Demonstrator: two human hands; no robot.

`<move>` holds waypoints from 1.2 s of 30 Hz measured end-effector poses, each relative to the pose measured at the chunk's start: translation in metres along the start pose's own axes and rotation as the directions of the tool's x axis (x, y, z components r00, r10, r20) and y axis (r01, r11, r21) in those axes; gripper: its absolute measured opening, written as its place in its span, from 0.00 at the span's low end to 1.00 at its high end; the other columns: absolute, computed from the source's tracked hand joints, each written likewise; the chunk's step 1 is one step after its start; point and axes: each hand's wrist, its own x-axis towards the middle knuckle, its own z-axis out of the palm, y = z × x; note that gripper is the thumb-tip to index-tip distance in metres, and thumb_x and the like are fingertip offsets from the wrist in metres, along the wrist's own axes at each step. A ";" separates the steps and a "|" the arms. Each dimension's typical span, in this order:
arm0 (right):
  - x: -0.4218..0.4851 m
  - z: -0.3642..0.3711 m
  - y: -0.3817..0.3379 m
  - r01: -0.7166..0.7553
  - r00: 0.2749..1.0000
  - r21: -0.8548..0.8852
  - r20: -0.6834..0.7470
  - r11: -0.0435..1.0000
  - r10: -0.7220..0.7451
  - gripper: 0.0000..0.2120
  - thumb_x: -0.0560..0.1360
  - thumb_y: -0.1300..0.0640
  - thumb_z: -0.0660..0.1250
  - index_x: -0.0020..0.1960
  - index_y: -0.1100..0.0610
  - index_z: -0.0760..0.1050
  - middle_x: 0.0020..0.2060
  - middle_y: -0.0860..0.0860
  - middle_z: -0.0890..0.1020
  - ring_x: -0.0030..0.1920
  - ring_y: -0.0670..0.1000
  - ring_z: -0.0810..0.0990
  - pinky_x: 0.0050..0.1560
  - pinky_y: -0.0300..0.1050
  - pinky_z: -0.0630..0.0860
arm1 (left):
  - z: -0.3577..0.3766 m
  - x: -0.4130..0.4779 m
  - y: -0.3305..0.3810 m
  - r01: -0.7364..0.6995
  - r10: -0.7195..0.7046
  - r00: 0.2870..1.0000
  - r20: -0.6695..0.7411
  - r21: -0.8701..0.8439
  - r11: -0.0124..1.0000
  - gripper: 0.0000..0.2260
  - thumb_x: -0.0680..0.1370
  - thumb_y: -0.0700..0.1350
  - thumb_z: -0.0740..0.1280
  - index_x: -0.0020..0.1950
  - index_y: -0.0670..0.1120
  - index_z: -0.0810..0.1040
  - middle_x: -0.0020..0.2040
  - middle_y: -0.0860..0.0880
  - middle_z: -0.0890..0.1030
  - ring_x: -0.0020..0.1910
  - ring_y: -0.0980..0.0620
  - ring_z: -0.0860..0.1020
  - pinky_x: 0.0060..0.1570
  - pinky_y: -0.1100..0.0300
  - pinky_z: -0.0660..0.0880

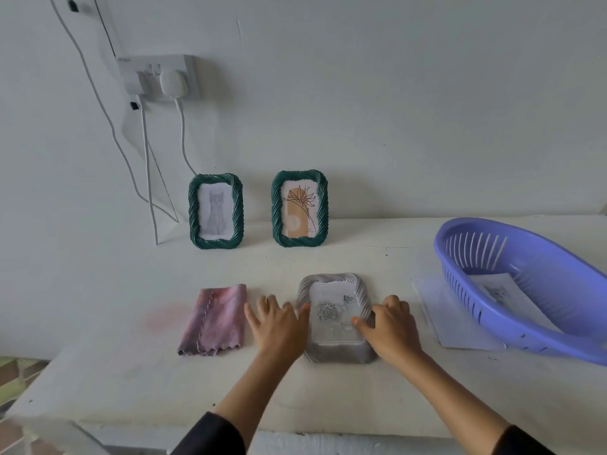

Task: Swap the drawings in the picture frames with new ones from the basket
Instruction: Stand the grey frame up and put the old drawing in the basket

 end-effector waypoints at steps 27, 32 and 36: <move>0.124 -0.117 0.007 -0.396 0.883 0.862 0.452 0.316 -0.127 0.07 0.72 0.69 0.63 0.42 0.59 0.76 0.37 0.54 0.80 0.38 0.51 0.78 0.41 0.43 0.74 | -0.086 0.096 0.076 0.107 0.235 0.962 0.139 -0.984 0.145 0.11 0.75 0.29 0.62 0.50 0.43 0.67 0.42 0.45 0.77 0.37 0.50 0.77 0.24 0.64 0.77; 0.171 -0.138 0.025 -0.397 0.891 0.846 0.449 0.355 -0.074 0.10 0.71 0.70 0.61 0.39 0.58 0.74 0.31 0.52 0.79 0.32 0.48 0.78 0.40 0.42 0.74 | -0.085 0.134 0.116 0.052 0.268 0.958 0.106 -0.978 0.202 0.11 0.74 0.28 0.62 0.46 0.44 0.67 0.39 0.47 0.74 0.34 0.52 0.74 0.20 0.68 0.71; 0.212 -0.143 0.039 -0.385 0.898 0.829 0.438 0.406 -0.042 0.11 0.71 0.70 0.60 0.36 0.58 0.72 0.28 0.51 0.76 0.28 0.47 0.77 0.36 0.40 0.73 | -0.076 0.166 0.146 0.067 0.252 0.961 0.112 -0.981 0.180 0.12 0.74 0.28 0.61 0.49 0.43 0.66 0.40 0.47 0.73 0.36 0.52 0.74 0.23 0.66 0.74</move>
